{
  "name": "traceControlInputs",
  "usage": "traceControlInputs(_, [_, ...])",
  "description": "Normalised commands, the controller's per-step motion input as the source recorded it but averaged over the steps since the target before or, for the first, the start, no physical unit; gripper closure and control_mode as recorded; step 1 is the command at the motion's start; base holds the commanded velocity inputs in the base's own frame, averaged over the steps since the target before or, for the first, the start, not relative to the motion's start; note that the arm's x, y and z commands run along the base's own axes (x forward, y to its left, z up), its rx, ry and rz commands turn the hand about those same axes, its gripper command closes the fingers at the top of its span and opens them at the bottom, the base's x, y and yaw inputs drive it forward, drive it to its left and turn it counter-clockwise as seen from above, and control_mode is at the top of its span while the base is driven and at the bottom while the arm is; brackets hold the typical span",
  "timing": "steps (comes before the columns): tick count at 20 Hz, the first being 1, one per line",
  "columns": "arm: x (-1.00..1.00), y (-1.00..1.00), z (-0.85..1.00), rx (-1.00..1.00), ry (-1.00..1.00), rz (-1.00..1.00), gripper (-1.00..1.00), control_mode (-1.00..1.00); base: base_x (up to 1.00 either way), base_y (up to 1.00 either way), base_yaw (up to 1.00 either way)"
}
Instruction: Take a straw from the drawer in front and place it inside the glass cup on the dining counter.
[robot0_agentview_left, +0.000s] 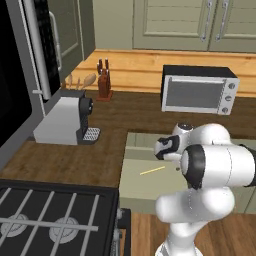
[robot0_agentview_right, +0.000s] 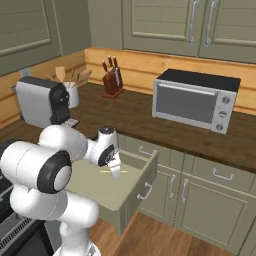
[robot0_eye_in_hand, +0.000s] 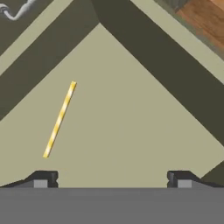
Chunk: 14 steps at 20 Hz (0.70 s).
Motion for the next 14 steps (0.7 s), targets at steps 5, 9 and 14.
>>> traceControlInputs(5, [0.44, 0.16, -0.38, 0.00, 0.12, -0.12, -1.00, -1.00, 0.00, 0.00, 0.00])
traceControlInputs(9, [0.27, 0.03, -0.36, 0.00, 0.05, -0.12, -1.00, -1.00, 0.00, 0.00, 0.00])
traceControlInputs(14, [0.27, 0.00, -0.37, 0.00, 0.01, -0.10, -1.00, -1.00, 0.00, 0.00, 0.00])
